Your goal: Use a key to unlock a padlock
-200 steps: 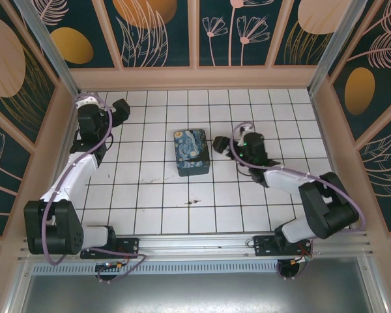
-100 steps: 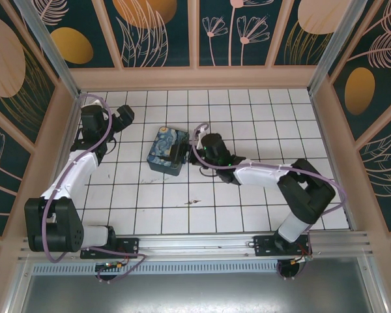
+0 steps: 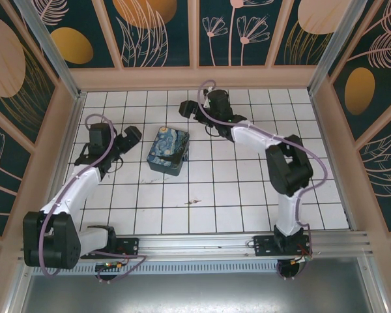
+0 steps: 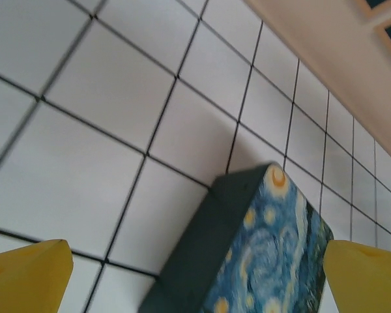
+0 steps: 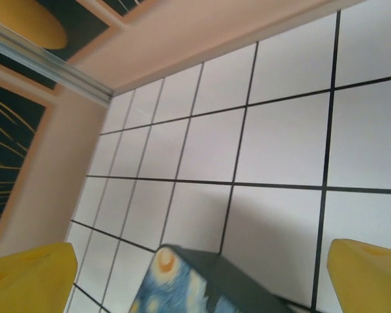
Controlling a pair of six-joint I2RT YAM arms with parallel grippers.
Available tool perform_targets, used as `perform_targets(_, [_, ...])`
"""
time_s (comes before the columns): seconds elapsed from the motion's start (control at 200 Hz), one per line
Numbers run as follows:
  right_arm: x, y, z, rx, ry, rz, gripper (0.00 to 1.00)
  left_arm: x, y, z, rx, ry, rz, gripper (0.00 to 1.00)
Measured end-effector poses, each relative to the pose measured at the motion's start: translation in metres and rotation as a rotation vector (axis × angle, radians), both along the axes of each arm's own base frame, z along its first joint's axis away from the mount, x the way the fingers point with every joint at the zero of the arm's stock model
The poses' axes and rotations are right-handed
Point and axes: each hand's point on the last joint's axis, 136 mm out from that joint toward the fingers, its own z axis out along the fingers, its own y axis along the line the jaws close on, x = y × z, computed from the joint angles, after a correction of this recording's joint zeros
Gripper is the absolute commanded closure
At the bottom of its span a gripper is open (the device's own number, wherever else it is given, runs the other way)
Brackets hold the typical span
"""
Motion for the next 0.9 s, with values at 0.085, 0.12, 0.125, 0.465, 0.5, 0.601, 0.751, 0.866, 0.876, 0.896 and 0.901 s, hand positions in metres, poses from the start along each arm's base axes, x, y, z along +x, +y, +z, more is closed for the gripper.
perform_targets(0.085, [0.011, 0.008, -0.025, -0.02, 0.05, 0.024, 0.03, -0.013, -0.016, -0.008, -0.037, 0.026, -0.027, 0.01])
perform_targets(0.12, [0.013, 0.013, -0.036, -0.026, 0.069, 0.04, 0.04, -0.018, -0.022, -0.011, -0.054, 0.036, -0.036, 0.02])
perform_targets(0.125, [0.014, 0.013, -0.036, -0.025, 0.071, 0.041, 0.04, -0.019, -0.024, -0.012, -0.058, 0.039, -0.038, 0.02])
perform_targets(0.465, [0.01, 0.035, -0.066, 0.007, 0.161, 0.138, 0.06, -0.057, -0.07, -0.05, -0.183, 0.151, -0.08, 0.02])
perform_targets(0.5, [0.009, 0.037, -0.064, 0.019, 0.161, 0.144, 0.06, -0.055, -0.073, -0.053, -0.185, 0.157, -0.086, 0.01])
perform_targets(0.601, [0.007, 0.039, -0.064, 0.041, 0.165, 0.154, 0.06, -0.049, -0.081, -0.061, -0.183, 0.177, -0.097, 0.02])
perform_targets(0.751, [-0.001, 0.041, -0.072, 0.055, 0.197, 0.171, 0.07, -0.035, -0.088, -0.062, -0.18, 0.182, -0.102, 0.02])
perform_targets(0.866, [-0.009, 0.044, -0.078, 0.074, 0.215, 0.189, 0.08, -0.021, -0.093, -0.054, -0.181, 0.16, -0.105, 0.02])
perform_targets(0.876, [-0.01, 0.045, -0.079, 0.076, 0.217, 0.191, 0.08, -0.02, -0.094, -0.054, -0.181, 0.159, -0.106, 0.01])
perform_targets(0.896, [-0.012, 0.045, -0.081, 0.077, 0.22, 0.196, 0.08, -0.017, -0.095, -0.053, -0.181, 0.154, -0.107, 0.02])
perform_targets(0.901, [-0.013, 0.045, -0.081, 0.078, 0.222, 0.196, 0.08, -0.016, -0.095, -0.052, -0.181, 0.153, -0.108, 0.02])
